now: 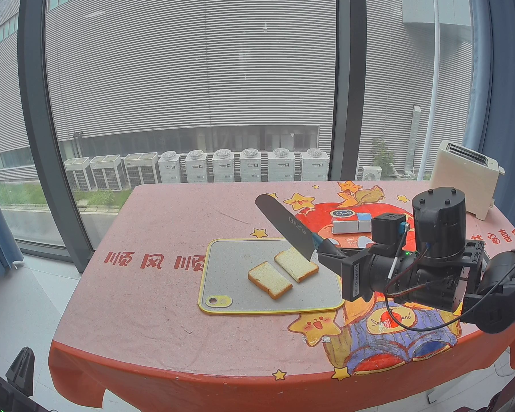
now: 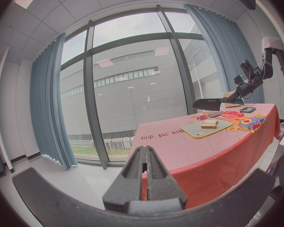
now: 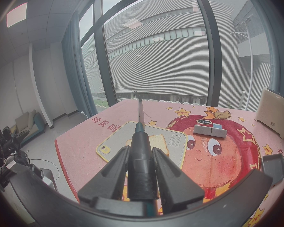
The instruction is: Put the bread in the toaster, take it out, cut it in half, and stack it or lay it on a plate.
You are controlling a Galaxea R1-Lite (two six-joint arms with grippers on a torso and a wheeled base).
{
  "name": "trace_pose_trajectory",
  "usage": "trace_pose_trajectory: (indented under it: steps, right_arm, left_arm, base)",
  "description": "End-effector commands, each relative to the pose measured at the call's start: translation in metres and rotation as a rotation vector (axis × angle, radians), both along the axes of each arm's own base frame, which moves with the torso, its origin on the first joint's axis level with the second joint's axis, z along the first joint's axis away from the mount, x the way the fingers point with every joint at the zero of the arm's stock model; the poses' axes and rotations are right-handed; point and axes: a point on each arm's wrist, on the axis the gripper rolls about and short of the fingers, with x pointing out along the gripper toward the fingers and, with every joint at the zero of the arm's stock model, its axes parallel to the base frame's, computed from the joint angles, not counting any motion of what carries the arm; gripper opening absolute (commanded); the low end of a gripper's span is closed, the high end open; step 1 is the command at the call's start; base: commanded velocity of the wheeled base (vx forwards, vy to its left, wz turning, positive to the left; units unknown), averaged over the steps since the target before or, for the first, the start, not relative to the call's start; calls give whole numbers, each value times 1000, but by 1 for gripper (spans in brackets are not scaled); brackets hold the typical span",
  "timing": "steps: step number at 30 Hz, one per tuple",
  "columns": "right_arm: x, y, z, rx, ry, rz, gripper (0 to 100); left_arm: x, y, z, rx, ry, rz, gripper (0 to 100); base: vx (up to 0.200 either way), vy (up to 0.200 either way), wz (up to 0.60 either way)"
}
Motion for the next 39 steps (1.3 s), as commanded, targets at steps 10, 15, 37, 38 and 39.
trace_pose_trajectory:
  steps: [10, 15, 37, 38, 39]
  right_arm:
    - [-2, -2, 5, 11, -14, -1, 0]
    - [-2, -2, 5, 10, -13, -1, 0]
    - [-1, -1, 5, 7, -17, -12, 0]
    - [-1, -1, 6, 8, -18, -12, 0]
    - [-1, -1, 6, 8, -18, -12, 0]
  left_arm:
    - [0, 4, -5, -120, 30, -192, 0]
    - [0, 5, -5, -134, 28, -207, 0]
    - [-1, 7, -10, -171, 40, -23, 0]
    - [-3, 7, -10, -172, 17, -5, 0]
    - [-5, 7, -10, -172, -10, 2, 0]
  base:
    - [0, 0, 0]
    - [0, 0, 0]
    - [0, 0, 0]
    - [0, 0, 0]
    - [0, 0, 0]
